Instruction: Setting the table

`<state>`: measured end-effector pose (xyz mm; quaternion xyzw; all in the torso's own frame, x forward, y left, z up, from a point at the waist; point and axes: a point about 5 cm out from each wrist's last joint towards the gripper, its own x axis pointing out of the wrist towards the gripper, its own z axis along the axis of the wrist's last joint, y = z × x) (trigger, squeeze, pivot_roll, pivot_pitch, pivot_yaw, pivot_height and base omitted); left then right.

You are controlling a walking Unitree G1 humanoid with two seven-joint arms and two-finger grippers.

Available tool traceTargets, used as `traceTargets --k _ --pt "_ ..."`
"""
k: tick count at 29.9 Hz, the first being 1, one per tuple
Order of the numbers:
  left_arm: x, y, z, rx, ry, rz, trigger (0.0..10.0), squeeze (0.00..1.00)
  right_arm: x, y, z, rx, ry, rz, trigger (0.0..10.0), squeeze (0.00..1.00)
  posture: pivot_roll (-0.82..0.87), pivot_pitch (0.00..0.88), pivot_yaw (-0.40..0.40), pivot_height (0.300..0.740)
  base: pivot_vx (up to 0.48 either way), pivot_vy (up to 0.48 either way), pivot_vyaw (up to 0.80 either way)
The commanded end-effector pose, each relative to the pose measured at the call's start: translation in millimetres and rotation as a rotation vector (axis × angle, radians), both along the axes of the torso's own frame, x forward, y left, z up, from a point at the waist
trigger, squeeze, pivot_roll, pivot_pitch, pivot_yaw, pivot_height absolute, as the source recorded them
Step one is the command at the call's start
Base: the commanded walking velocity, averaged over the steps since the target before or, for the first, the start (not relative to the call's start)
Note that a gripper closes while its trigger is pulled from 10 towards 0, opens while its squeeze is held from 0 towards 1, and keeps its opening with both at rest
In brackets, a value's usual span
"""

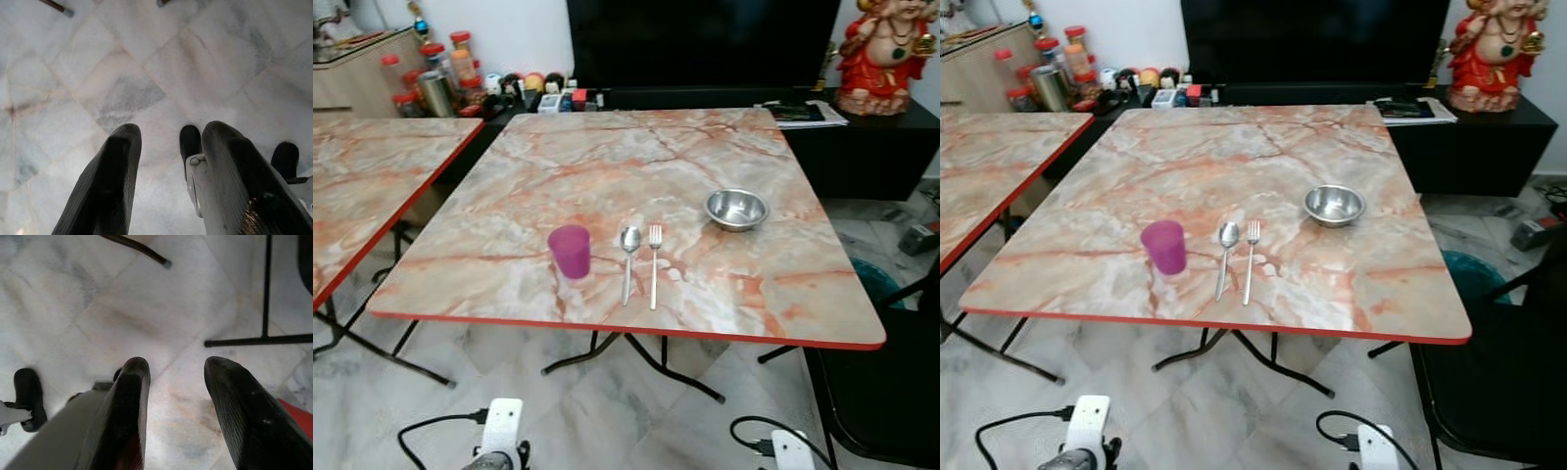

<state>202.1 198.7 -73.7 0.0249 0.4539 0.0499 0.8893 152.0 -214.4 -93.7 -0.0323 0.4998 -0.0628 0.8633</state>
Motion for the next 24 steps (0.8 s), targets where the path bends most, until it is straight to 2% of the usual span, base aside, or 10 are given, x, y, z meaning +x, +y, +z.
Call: traceTargets --k 1,12,14,17,18,20,22,24 --pt "1.8 10.4 3 0.009 0.002 0.013 10.0 0.00 6.8 7.8 2 0.022 -0.029 0.002 10.0 0.00 0.00 0.000 0.059 0.740 0.000 0.000 0.00" --pt "7.6 13.6 7 0.006 -0.018 0.017 10.0 0.00 13.4 11.8 4 0.026 -0.048 0.018 10.0 0.00 0.01 0.000 0.064 0.740 0.000 0.000 0.00" --pt "7.9 13.4 7 0.003 -0.020 0.028 10.0 0.00 12.8 10.3 4 0.024 -0.061 -0.047 10.0 0.00 -0.02 0.000 0.075 0.740 0.000 0.000 0.00" --pt "8.2 12.8 7 0.010 -0.013 0.016 10.0 0.00 7.6 7.4 2 0.021 -0.058 -0.210 10.0 0.00 -0.03 0.000 0.077 0.740 0.000 0.000 0.00" --pt "8.4 12.3 7 0.009 -0.014 0.014 10.0 0.00 4.1 5.7 1 0.011 -0.054 -0.314 10.0 0.00 -0.04 0.000 0.079 0.740 0.000 0.000 0.00" --pt "9.0 11.6 7 0.011 -0.017 0.007 10.0 0.00 -0.1 3.5 0 -0.024 -0.038 -0.415 10.0 0.00 -0.04 0.000 0.076 0.740 0.000 0.000 0.00" --pt "9.2 11.5 7 0.010 -0.020 0.008 10.0 0.00 -1.4 3.0 0 -0.035 -0.036 -0.453 10.0 0.00 -0.04 0.000 0.074 0.740 0.000 0.000 0.00" --pt "9.1 11.1 7 0.011 -0.022 0.009 10.0 0.00 -4.5 2.6 -1 -0.045 -0.034 -0.545 10.0 0.00 -0.04 0.000 0.070 0.740 0.000 0.000 0.00"
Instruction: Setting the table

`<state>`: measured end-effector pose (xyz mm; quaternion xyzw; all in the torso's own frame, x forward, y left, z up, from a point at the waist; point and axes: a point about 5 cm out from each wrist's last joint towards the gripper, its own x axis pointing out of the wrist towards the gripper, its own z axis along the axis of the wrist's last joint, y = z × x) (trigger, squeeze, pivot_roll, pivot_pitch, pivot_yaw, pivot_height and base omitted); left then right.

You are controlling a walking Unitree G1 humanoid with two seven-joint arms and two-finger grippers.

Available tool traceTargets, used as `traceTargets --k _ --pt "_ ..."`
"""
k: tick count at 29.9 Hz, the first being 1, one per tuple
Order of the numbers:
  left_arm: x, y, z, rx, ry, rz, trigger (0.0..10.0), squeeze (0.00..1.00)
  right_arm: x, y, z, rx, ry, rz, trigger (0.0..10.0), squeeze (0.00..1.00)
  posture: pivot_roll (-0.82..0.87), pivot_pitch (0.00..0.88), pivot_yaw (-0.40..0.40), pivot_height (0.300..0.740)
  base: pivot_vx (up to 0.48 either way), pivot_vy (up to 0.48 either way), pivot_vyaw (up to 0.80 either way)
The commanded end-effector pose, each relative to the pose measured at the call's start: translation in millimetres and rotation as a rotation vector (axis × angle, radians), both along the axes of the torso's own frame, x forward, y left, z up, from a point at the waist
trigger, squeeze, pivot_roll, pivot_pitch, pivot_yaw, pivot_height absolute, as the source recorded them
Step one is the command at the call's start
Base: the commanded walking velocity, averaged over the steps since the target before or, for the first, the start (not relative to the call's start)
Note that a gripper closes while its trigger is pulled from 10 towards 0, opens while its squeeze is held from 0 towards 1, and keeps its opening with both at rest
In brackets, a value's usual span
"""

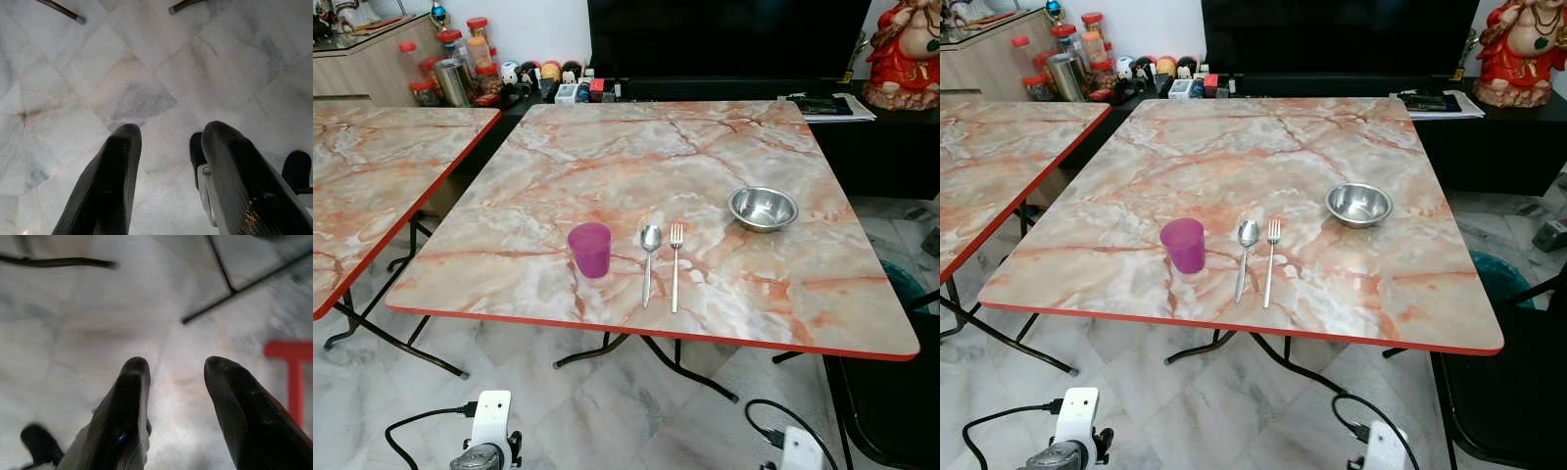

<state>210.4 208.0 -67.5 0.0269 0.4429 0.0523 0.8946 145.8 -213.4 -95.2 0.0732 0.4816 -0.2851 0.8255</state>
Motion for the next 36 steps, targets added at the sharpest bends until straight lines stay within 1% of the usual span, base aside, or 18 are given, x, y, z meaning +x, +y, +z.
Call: traceTargets --k 1,3,7,8,9,10,11,12,14,18,19,21,25,27,28,32,35,36 --pt "0.6 1.7 1 0.005 0.003 0.008 10.0 0.00 0.8 1.3 1 -0.010 -0.011 -0.069 10.0 0.00 -0.04 0.000 0.068 0.740 0.000 0.000 0.00" --pt "0.2 1.3 0 0.004 0.003 0.009 10.0 0.00 -1.1 0.9 1 -0.018 -0.026 -0.150 10.0 0.00 -0.04 0.000 0.066 0.740 0.000 0.000 0.00" --pt "0.0 1.3 0 0.003 0.003 0.010 10.0 0.00 -2.0 0.9 2 -0.028 -0.043 -0.215 10.0 0.00 -0.04 0.000 0.068 0.740 0.000 0.000 0.00" --pt "-0.3 1.5 0 0.002 0.004 0.009 10.0 0.00 -4.1 1.0 3 -0.044 -0.066 -0.323 10.0 0.00 -0.04 0.000 0.069 0.740 0.000 0.000 0.00" --pt "-0.3 1.6 0 0.003 0.004 0.008 10.0 0.00 -4.9 0.8 3 -0.056 -0.072 -0.358 10.0 0.00 -0.04 0.000 0.069 0.740 0.000 0.000 0.00" --pt "-0.4 1.8 0 0.003 0.004 0.009 10.0 0.00 -3.7 -6.3 6 -0.092 -0.086 -0.396 10.0 0.00 -0.05 0.000 0.070 0.740 0.000 0.000 0.00" --pt "-0.3 2.0 0 0.004 0.004 0.009 10.0 0.00 10.6 -57.1 28 -0.234 -0.154 -0.470 10.0 0.00 -0.05 0.000 0.071 0.740 0.000 0.000 0.00" --pt "-0.2 2.1 0 0.005 0.003 0.008 10.0 0.00 17.3 -76.6 39 -0.285 -0.181 -0.491 10.0 0.00 -0.05 0.000 0.071 0.740 0.000 0.000 0.00" --pt "0.0 2.2 0 0.006 0.002 0.008 10.0 0.00 32.8 -96.6 58 -0.370 -0.221 -0.494 10.0 0.00 -0.04 0.000 0.070 0.740 0.000 0.000 0.00" --pt "0.6 2.3 1 0.007 -0.003 0.008 10.0 0.00 53.9 -104.8 77 -0.433 -0.301 -0.487 10.0 0.00 -0.04 0.000 0.071 0.740 0.000 0.000 0.00" --pt "0.6 2.3 1 0.007 -0.003 0.008 10.0 0.00 53.9 -104.8 77 -0.433 -0.301 -0.487 10.0 0.00 -0.04 0.000 0.071 0.740 0.000 0.000 0.00" --pt "0.7 2.3 1 0.006 -0.005 0.007 10.0 0.00 70.7 -107.5 92 -0.467 -0.381 -0.475 10.0 0.00 -0.04 0.000 0.071 0.740 0.000 0.000 0.00" --pt "0.7 2.2 1 0.006 -0.006 0.007 10.0 0.00 72.2 -107.5 93 -0.475 -0.386 -0.477 10.0 0.00 -0.04 0.000 0.071 0.740 0.000 0.000 0.00" --pt "1.3 1.2 1 -0.011 -0.017 0.015 10.0 0.00 102.4 -118.9 136 -0.643 -0.529 -0.444 10.0 0.00 -0.04 0.000 0.071 0.740 0.000 0.000 0.00" --pt "1.4 1.1 1 -0.012 -0.017 0.016 10.0 0.00 104.5 -120.5 140 -0.661 -0.540 -0.443 10.0 0.00 -0.04 0.000 0.071 0.740 0.000 0.000 0.00" --pt "1.7 -0.5 1 -0.035 -0.029 0.020 10.0 0.00 118.9 -134.7 181 -0.820 -0.642 -0.493 10.0 0.00 -0.04 0.000 0.069 0.740 0.000 0.000 0.00" --pt "1.8 -0.9 1 -0.038 -0.032 0.022 10.0 0.00 129.7 -140.4 209 -0.871 -0.728 -0.522 10.0 0.00 -0.04 0.000 0.065 0.740 0.000 0.000 0.00" --pt "1.8 -0.9 1 -0.038 -0.032 0.022 10.0 0.00 129.7 -140.4 209 -0.871 -0.728 -0.522 10.0 0.00 -0.04 0.000 0.065 0.740 0.000 0.000 0.00"
